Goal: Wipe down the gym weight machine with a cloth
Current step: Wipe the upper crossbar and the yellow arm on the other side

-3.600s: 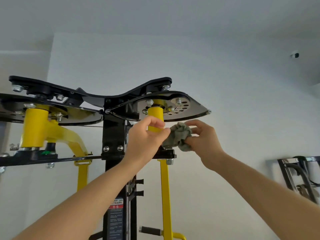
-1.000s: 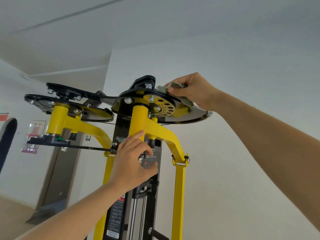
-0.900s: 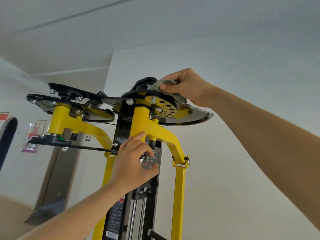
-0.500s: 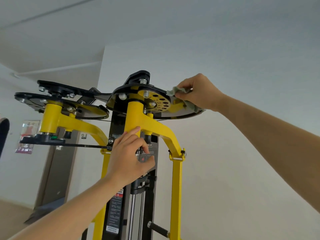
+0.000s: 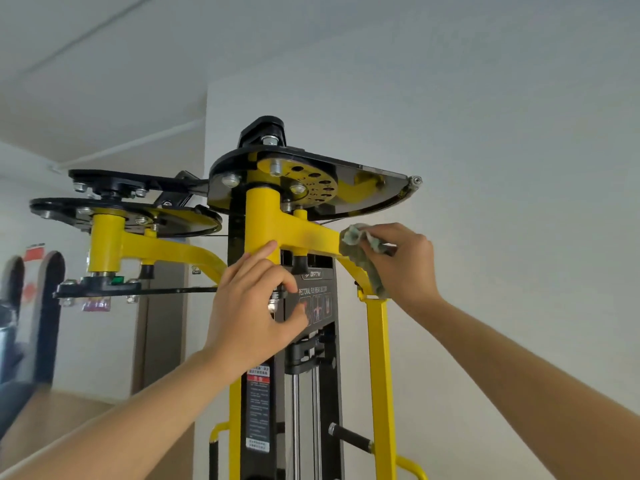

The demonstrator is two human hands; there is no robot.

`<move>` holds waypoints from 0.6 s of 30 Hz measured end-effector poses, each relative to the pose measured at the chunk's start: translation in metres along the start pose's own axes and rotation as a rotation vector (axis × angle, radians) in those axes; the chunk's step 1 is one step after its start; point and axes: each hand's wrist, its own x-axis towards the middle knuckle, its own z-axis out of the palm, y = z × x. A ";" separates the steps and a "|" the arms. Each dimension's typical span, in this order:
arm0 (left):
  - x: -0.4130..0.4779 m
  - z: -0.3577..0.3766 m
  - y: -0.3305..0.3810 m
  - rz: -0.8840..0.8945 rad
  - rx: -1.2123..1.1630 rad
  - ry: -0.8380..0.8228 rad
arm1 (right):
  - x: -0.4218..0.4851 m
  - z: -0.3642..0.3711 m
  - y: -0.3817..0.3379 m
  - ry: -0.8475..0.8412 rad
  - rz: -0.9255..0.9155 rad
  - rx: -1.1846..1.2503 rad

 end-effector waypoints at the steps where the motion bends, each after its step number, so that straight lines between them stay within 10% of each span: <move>1: 0.000 0.000 0.001 0.000 0.009 0.004 | 0.001 0.013 0.002 0.011 0.024 0.019; 18: -0.002 0.013 -0.006 0.040 -0.079 0.141 | 0.035 0.091 0.006 -0.132 -0.239 -0.111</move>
